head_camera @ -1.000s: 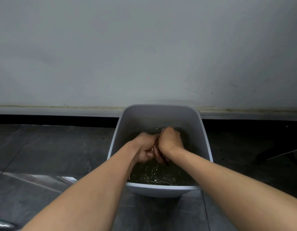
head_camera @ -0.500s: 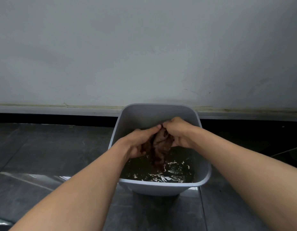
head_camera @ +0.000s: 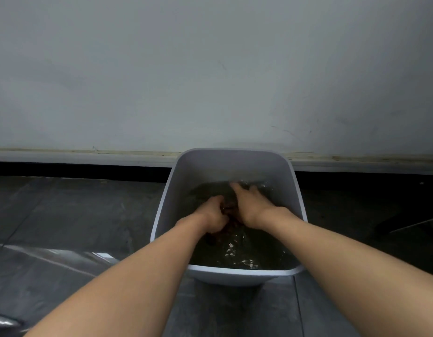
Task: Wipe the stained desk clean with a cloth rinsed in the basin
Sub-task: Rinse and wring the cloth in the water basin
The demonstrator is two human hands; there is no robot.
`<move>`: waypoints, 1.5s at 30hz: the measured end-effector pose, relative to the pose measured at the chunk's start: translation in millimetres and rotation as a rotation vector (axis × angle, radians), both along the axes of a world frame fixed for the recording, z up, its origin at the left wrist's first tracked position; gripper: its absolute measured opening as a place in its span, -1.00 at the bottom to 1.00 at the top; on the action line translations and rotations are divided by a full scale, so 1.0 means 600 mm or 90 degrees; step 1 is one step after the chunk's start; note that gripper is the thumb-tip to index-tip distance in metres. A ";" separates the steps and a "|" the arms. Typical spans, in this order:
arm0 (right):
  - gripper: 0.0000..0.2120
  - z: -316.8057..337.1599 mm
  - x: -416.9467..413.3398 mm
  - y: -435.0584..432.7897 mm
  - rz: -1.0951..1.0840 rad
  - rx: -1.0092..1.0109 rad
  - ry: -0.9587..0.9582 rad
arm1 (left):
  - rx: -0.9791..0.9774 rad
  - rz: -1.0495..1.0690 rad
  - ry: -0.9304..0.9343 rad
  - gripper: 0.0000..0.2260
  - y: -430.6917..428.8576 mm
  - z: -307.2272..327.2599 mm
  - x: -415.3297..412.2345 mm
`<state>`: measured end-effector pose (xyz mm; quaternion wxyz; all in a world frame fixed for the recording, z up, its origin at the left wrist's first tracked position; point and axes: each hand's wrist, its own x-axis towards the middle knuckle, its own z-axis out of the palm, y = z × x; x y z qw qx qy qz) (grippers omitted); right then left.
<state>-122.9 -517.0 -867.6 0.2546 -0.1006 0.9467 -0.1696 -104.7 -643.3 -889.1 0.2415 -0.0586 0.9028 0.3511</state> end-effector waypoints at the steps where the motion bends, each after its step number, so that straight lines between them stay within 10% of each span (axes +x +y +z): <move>1: -0.44 0.000 0.002 -0.003 0.030 0.049 -0.021 | -0.073 -0.035 -0.015 -0.56 -0.001 -0.005 -0.003; 5: -0.53 -0.003 0.014 -0.022 0.041 0.109 -0.061 | -0.186 -0.054 -0.107 -0.52 -0.001 -0.010 -0.011; 10: -0.78 -0.016 -0.002 -0.027 -0.168 -0.057 -0.119 | 0.255 0.261 -0.358 -0.79 0.004 -0.003 -0.018; 17: -0.84 0.052 0.032 -0.059 -0.346 -0.310 -0.219 | 0.445 0.561 -0.284 -0.72 0.002 0.021 -0.022; 23: -0.70 0.049 0.027 -0.064 -0.287 -0.246 -0.069 | 0.513 0.458 -0.254 -0.67 0.010 0.043 -0.010; 28: -0.91 0.045 -0.002 -0.029 -0.243 -0.142 0.066 | 0.467 0.386 -0.258 -0.70 0.016 0.028 -0.014; 33: -0.57 0.024 -0.002 -0.008 0.011 0.136 0.064 | 0.310 0.336 -0.158 -0.85 0.001 0.006 -0.019; 39: -0.28 -0.007 -0.001 -0.023 0.018 0.197 -0.075 | -0.046 0.137 -0.052 -0.57 0.015 -0.033 -0.029; 45: -0.79 -0.005 0.000 -0.038 -0.102 0.011 -0.078 | 0.155 0.253 -0.253 -0.82 0.023 -0.017 -0.019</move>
